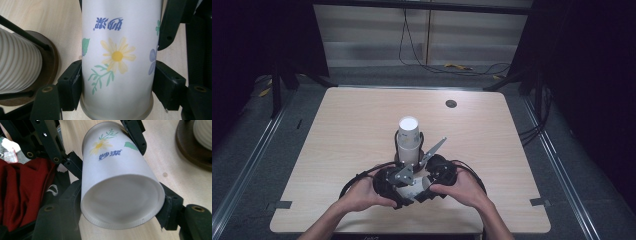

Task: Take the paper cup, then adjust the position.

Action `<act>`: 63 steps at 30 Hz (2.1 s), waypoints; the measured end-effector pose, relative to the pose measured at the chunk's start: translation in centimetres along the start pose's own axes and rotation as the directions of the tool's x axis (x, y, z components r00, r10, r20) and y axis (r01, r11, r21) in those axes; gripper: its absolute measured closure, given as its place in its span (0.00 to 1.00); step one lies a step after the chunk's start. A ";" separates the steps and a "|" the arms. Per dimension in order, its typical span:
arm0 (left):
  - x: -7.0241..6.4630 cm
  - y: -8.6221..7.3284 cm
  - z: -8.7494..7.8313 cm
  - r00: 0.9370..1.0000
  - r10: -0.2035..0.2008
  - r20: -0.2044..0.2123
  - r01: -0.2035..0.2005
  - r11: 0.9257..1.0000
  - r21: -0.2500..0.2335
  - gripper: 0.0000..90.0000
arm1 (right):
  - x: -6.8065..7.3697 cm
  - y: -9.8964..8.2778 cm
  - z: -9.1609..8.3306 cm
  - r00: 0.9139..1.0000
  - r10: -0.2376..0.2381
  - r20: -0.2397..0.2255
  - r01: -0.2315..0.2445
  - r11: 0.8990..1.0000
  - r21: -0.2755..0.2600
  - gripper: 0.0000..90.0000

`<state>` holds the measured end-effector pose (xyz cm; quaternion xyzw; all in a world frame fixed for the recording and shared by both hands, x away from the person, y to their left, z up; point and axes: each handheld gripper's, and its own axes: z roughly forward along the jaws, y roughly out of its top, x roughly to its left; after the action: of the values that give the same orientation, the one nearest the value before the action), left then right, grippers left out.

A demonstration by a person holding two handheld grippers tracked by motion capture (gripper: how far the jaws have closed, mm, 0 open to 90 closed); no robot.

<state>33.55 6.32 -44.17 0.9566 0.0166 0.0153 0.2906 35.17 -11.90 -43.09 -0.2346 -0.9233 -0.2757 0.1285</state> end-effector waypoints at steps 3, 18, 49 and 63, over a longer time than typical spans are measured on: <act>0.0 -0.1 0.0 1.000 0.000 -0.002 0.000 1.000 -0.011 0.35 | 0.0 0.0 0.0 1.000 0.002 -0.009 -0.001 1.000 0.004 0.37; 0.7 -0.6 -0.5 1.000 -0.028 -0.009 0.028 0.998 -0.058 0.26 | -0.3 -0.3 -0.3 1.000 0.013 -0.003 -0.013 1.000 -0.022 0.40; 2.9 -4.1 -3.7 0.966 -0.259 -0.003 0.239 0.898 -0.370 0.18 | -1.6 -1.2 -1.2 0.995 0.086 0.043 -0.080 0.989 -0.126 0.40; 3.2 -5.0 -4.2 0.952 -0.305 -0.028 0.258 0.847 -0.465 0.18 | -1.9 -1.8 -2.2 0.994 0.080 0.081 -0.061 0.974 -0.219 0.40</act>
<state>36.50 12.91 -43.41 0.8466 0.1672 0.0241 0.5047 36.08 -15.17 -42.82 -0.2917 -0.8837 -0.3591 0.0706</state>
